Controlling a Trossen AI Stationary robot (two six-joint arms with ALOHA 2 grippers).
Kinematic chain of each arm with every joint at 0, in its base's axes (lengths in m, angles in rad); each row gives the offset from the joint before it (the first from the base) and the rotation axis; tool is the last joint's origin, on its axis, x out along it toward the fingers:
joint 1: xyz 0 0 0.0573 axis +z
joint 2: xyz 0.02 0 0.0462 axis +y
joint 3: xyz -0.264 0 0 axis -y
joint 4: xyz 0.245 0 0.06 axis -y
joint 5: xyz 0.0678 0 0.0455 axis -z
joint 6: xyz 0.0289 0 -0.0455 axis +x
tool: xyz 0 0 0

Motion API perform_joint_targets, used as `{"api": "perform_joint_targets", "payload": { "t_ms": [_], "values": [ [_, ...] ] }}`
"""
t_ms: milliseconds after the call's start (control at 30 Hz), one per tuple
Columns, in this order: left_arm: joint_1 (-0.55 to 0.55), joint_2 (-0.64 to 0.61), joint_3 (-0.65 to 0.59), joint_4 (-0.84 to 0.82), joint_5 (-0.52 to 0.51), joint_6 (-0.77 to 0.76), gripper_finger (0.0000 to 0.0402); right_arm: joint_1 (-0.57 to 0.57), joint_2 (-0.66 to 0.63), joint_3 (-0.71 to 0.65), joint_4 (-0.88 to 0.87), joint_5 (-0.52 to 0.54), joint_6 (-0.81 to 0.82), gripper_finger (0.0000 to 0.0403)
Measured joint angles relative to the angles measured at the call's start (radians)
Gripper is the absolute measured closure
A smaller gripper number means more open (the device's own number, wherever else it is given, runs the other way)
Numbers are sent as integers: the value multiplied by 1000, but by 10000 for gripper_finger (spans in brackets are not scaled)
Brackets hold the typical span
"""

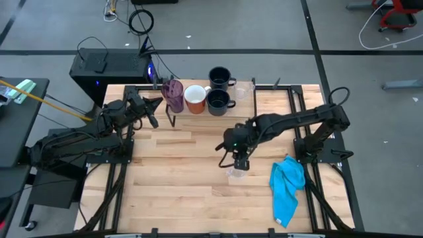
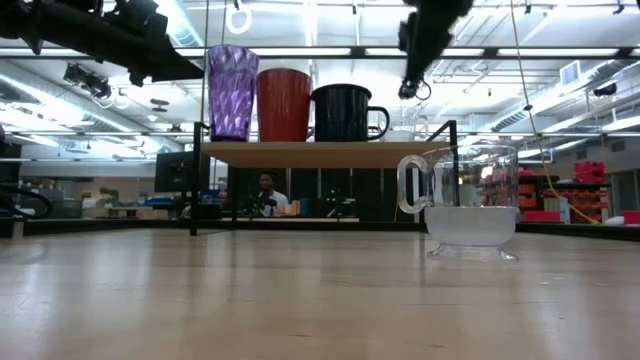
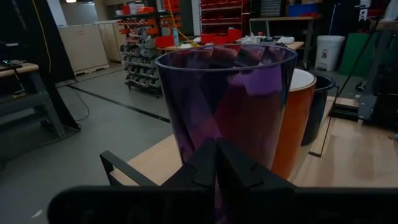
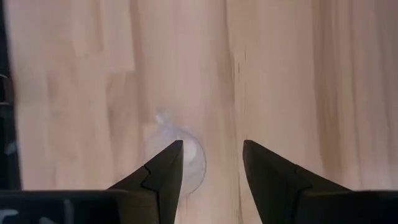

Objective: Stack small to large cups/mugs on shelf
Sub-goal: Align the transparent mug with the other transparent mug on the shelf

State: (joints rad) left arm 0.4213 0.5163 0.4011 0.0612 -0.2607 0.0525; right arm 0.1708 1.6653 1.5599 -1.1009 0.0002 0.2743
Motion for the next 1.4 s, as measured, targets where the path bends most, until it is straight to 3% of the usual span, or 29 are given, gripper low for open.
{"api": "perform_joint_targets", "payload": {
  "t_ms": [333, 667, 867, 1033, 1400],
  "values": [
    [0, 0, 0, 0, 0, 0, 377, 36, 0, -140, 61, -1, 37, 228],
    [0, 0, 0, 1, 0, -20, 382, 13, 0, -170, 62, -1, 27, 228],
    [0, 0, 0, 1, 0, -19, 375, 8, 7, -170, 163, -56, 297, 228],
    [0, 0, 0, -1, 0, -18, 379, 41, 10, -170, 186, -103, 373, 228],
    [0, 0, 0, 2, 0, -16, 378, 107, 99, -137, 392, -50, 230, 229]
  ]
}}
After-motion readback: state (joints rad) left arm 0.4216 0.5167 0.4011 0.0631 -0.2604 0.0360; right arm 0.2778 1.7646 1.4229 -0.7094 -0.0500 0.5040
